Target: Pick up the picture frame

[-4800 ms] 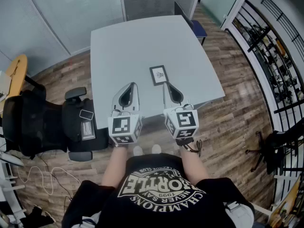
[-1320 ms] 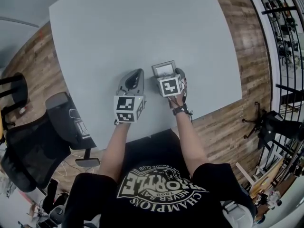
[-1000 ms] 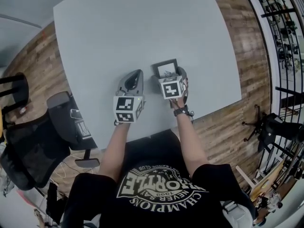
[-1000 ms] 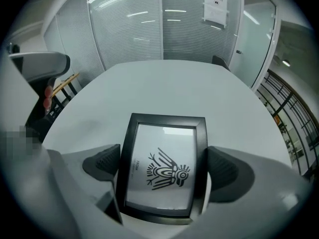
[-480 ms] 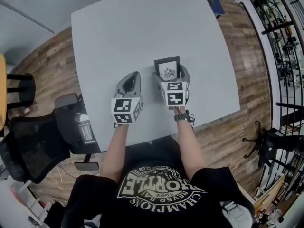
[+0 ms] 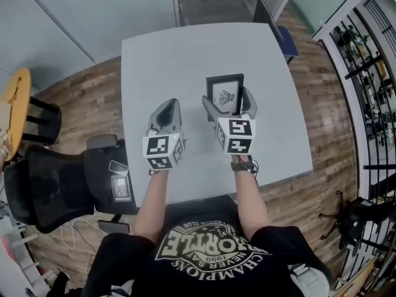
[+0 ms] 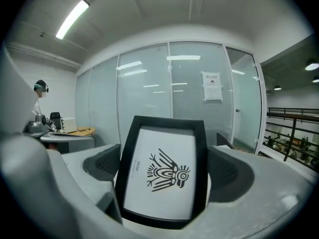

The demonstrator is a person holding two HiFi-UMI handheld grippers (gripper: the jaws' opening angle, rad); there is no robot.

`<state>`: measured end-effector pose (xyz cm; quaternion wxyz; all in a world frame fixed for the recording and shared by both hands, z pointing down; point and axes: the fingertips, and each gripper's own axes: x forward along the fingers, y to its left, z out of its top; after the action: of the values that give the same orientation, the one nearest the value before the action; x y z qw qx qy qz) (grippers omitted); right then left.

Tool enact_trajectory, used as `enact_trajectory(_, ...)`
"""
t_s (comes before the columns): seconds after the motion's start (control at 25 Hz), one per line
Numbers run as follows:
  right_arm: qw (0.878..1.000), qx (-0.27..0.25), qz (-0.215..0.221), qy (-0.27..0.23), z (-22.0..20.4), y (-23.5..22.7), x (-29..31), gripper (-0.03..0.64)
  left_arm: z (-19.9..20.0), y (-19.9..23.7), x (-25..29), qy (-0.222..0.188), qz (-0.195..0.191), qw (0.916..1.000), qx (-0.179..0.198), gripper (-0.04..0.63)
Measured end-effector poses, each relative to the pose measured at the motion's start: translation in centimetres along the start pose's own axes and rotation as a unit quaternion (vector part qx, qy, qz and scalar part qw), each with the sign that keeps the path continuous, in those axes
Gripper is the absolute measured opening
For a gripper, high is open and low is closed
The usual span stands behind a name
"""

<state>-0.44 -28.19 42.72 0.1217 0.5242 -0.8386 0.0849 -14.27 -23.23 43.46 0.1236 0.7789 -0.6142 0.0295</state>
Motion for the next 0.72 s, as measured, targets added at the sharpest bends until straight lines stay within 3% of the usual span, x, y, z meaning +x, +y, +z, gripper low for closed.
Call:
enact_trajectory(0.32, 0.994, -0.019, 0.016, -0.106, 9.7, 1.9, -4.6, 0.529, 10.4, -0.1, -5.4, -0.093, 0.035, 0.9941, 0.044, 0.003)
enact_trajectory(0.72, 0.989, -0.031, 0.023, -0.140, 12.7, 3.6, -6.7, 0.528, 12.3, -0.2, -7.2, -0.116, 0.038, 0.9918, 0.039, 0.003)
